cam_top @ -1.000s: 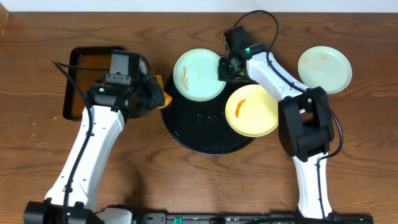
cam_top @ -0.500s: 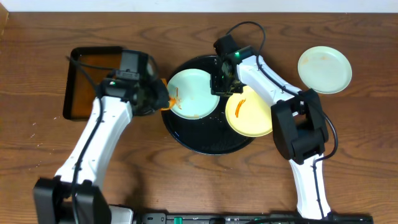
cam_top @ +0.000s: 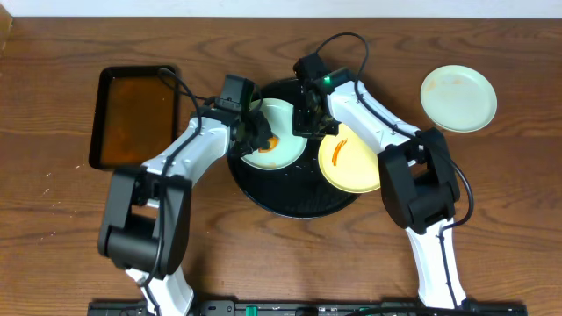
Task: Clean dirty plates on tray and stack at the side
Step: 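Scrub the back green plate with the sponge while the right gripper holds it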
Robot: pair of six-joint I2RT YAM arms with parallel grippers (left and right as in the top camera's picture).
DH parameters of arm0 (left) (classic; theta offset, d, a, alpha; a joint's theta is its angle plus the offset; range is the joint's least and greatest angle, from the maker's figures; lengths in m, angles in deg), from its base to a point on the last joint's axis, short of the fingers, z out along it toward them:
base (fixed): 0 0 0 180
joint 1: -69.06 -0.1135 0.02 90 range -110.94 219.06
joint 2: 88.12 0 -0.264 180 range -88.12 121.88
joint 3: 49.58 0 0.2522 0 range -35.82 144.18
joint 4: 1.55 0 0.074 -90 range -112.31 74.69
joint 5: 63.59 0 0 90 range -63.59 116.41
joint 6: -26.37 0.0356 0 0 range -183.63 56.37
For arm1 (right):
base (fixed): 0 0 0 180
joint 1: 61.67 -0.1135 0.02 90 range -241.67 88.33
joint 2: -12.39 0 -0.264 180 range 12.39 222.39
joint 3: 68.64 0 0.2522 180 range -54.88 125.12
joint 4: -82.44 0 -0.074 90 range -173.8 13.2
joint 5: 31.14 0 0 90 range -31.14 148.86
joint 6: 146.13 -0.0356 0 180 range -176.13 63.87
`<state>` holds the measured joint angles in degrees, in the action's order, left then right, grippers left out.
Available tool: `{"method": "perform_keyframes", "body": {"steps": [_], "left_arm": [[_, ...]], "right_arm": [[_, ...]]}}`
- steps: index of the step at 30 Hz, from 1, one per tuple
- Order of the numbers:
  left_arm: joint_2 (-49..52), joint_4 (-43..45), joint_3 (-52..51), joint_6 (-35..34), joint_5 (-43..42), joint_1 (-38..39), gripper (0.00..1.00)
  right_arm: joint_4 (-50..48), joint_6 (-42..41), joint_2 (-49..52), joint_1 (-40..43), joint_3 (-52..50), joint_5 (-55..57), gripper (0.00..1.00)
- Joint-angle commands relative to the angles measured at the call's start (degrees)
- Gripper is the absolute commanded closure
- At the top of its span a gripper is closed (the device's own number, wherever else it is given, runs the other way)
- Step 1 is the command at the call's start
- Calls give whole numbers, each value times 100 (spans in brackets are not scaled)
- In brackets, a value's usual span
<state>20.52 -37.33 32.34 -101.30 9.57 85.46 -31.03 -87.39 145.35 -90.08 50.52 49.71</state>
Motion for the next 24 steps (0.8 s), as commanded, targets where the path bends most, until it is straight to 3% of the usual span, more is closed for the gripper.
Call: {"method": "perform_keyframes", "body": {"steps": [1,4,10,13,20,24], "left_arm": [[195,101,31,-201,-46,13,93],[323,46,31,109,243,13,92],[573,-730,31,789,1853,-39,92],[505,-1064,33,811,2411,-133,92],[-245,-1069,107,962,2282,-179,93],[-527,-623,105,953,1001,-122,92]], "right_arm": [[59,-133,107,-131,-4,249,98],[63,-131,107,-131,-4,249,98],[133,-129,107,-131,-4,249,98],[184,-129,107,-131,-4,249,98],[190,-129,107,-131,-4,249,98],[188,-129,107,-131,-4,245,98]]}}
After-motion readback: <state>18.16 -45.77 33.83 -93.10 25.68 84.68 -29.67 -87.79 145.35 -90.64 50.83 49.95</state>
